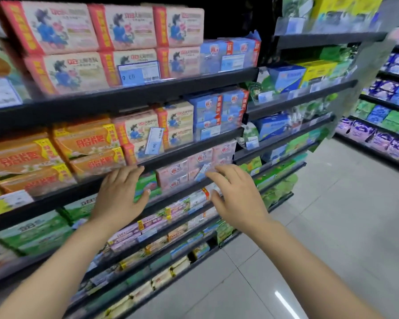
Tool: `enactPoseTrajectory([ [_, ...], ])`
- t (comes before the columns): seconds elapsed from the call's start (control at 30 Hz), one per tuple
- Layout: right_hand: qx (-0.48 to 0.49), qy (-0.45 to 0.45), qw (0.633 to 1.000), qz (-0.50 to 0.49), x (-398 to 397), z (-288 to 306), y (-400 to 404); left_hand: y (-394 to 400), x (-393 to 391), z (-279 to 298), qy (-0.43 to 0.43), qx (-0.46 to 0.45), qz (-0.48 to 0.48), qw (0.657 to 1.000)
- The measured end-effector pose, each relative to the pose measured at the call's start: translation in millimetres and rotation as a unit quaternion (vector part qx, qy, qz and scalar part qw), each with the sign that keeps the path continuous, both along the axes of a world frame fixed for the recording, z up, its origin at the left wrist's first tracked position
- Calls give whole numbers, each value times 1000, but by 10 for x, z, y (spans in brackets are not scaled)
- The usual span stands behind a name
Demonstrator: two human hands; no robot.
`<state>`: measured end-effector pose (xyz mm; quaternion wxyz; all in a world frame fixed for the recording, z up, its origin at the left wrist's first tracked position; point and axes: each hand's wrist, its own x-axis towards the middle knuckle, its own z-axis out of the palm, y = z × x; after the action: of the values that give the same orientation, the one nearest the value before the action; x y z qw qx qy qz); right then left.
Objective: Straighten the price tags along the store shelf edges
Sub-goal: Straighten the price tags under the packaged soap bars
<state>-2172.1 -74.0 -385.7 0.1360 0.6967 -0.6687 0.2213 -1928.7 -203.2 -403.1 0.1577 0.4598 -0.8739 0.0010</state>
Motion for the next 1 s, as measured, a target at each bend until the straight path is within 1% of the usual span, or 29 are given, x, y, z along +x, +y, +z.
enactPoseTrajectory([
  [0.1,-5,-11,1000,19,-144,-4,-139,-42,-68,-52,-9,-2,29,1000],
  [0.33,1,-26,998,56,-259,-80,-702,-228,-104,-272,-1,-17,35,999],
  [0.5,13,-7,997,78,-275,-129,-1012,-326,-107,-345,45,-40,34,998],
  [0.63,6,-12,994,108,-243,-72,-1268,-320,-118,-434,79,-66,30,994],
  [0.77,1,-21,989,145,-100,65,-1513,-327,-197,-536,107,-101,52,988],
  [0.87,-7,-32,984,177,9,148,-1661,-372,-269,-580,108,-141,74,981],
  [1.0,-27,-45,981,189,107,160,-1747,-399,-323,-626,107,-183,97,973],
])
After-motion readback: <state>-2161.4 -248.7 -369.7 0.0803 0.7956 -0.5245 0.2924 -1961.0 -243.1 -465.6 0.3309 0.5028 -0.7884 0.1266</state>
